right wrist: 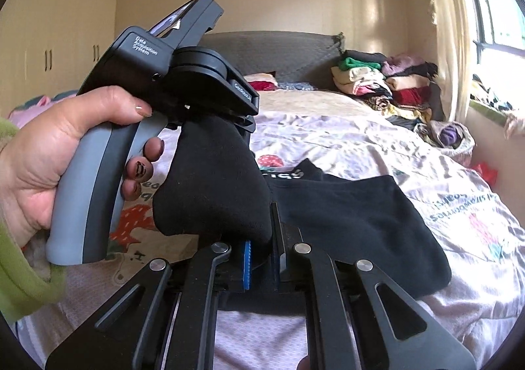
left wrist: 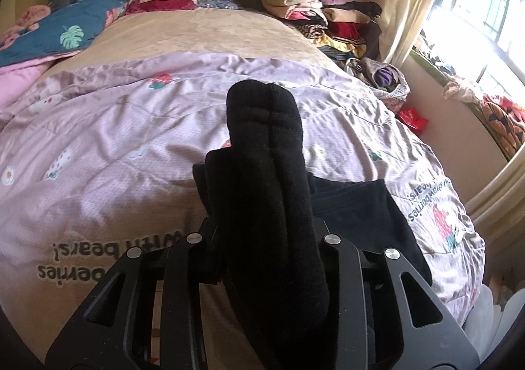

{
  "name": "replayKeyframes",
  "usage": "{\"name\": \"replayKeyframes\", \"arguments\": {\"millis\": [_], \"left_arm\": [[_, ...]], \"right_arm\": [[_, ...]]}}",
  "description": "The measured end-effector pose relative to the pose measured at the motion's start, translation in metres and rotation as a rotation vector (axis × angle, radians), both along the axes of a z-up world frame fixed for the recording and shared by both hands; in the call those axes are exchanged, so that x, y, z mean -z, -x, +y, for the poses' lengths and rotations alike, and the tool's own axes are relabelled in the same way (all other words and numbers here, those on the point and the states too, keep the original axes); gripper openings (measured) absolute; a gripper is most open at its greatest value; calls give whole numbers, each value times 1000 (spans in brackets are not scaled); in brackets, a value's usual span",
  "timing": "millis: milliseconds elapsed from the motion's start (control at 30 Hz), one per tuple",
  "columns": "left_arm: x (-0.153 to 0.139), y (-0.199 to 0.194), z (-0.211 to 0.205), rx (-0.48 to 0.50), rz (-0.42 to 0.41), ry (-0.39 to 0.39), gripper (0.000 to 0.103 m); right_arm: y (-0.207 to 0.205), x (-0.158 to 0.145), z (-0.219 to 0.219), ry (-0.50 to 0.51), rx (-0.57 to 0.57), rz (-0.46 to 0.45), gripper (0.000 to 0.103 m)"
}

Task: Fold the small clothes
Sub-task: 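Lift the sweatshirt with both tools and fold it over in half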

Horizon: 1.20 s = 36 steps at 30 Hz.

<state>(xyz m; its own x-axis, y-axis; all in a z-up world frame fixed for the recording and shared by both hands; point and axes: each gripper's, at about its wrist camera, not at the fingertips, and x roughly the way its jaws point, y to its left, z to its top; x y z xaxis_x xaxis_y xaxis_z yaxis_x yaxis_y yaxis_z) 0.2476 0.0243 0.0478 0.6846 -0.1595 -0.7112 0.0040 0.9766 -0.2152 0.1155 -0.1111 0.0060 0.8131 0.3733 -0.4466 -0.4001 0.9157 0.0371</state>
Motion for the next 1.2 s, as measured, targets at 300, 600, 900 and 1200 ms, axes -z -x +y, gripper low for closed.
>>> {"name": "replayKeyframes", "arguments": {"millis": [300, 600, 900, 1200], "left_arm": [[-4, -16, -35, 51, 8, -55, 25], [0, -28, -52, 60, 35, -27, 25], [1, -34, -63, 67, 63, 9, 25], [8, -48, -81, 65, 104, 49, 25]], "right_arm": [[-5, -2, -27, -74, 52, 28, 8], [-5, -3, -41, -124, 82, 56, 7], [-5, -3, -53, -178, 97, 87, 7], [-12, 1, -71, -236, 129, 137, 7]]}}
